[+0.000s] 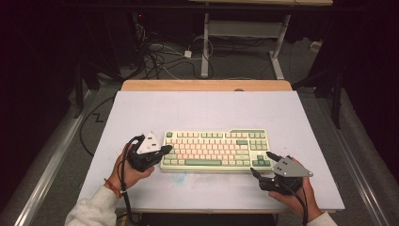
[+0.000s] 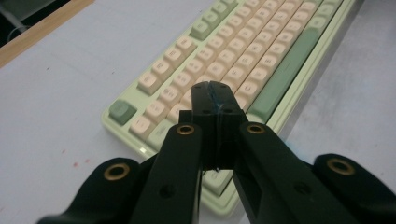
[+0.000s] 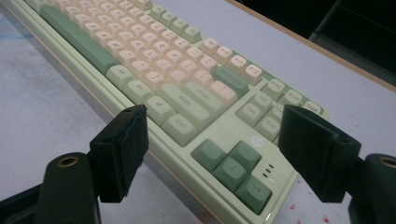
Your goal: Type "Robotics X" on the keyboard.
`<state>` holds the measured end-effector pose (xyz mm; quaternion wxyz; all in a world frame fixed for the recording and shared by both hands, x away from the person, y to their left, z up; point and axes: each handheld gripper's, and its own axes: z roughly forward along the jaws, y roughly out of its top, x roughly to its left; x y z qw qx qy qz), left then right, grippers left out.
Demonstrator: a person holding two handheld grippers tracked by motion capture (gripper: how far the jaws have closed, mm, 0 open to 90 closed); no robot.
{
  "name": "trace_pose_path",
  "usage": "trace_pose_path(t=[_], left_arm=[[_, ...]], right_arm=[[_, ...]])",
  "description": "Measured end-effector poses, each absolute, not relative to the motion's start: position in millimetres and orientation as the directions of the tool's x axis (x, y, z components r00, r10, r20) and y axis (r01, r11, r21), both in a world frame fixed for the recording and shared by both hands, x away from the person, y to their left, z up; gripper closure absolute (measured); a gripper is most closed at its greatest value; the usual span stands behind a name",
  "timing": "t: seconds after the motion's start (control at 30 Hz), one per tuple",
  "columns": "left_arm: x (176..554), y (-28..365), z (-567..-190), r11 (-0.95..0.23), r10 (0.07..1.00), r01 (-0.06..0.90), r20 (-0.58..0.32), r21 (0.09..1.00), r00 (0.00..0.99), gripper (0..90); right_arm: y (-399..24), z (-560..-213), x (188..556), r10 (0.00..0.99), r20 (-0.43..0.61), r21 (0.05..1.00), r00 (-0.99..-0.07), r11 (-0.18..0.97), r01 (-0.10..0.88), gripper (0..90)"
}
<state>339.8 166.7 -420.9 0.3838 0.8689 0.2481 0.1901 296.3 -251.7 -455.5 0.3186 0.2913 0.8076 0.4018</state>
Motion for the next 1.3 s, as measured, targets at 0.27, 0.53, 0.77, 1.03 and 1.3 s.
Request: trace_pose_path(t=[0.27, 0.53, 0.77, 1.03, 1.3], left_arm=[[360.7, 118.9, -417.6, -0.620, 0.505, 0.263, 0.119, 0.739, 0.855, 87.9], [370.0, 82.2, -429.9, -0.706, 0.422, 0.230, 0.137, 0.670, 0.896, 87.9], [377.0, 68.7, -442.2, -0.743, 0.403, 0.243, 0.127, 0.624, 0.906, 87.9], [380.1, 62.3, -448.1, -0.761, 0.396, 0.245, 0.131, 0.601, 0.909, 87.9], [380.7, 61.3, -448.9, -0.762, 0.396, 0.244, 0.134, 0.601, 0.908, 87.9]], right_arm=[[-251.4, -458.2, 298.0, 0.722, -0.283, 0.827, -0.632, 0.517, 0.220, 24.7], [-250.9, -460.4, 299.1, 0.713, -0.285, 0.820, -0.640, 0.527, 0.223, 24.8], [-249.8, -462.1, 300.1, 0.709, -0.287, 0.812, -0.644, 0.537, 0.229, 24.8], [-249.9, -462.6, 300.2, 0.706, -0.291, 0.809, -0.646, 0.542, 0.228, 24.9], [-249.5, -462.9, 300.0, 0.702, -0.294, 0.807, -0.648, 0.546, 0.226, 25.2]])
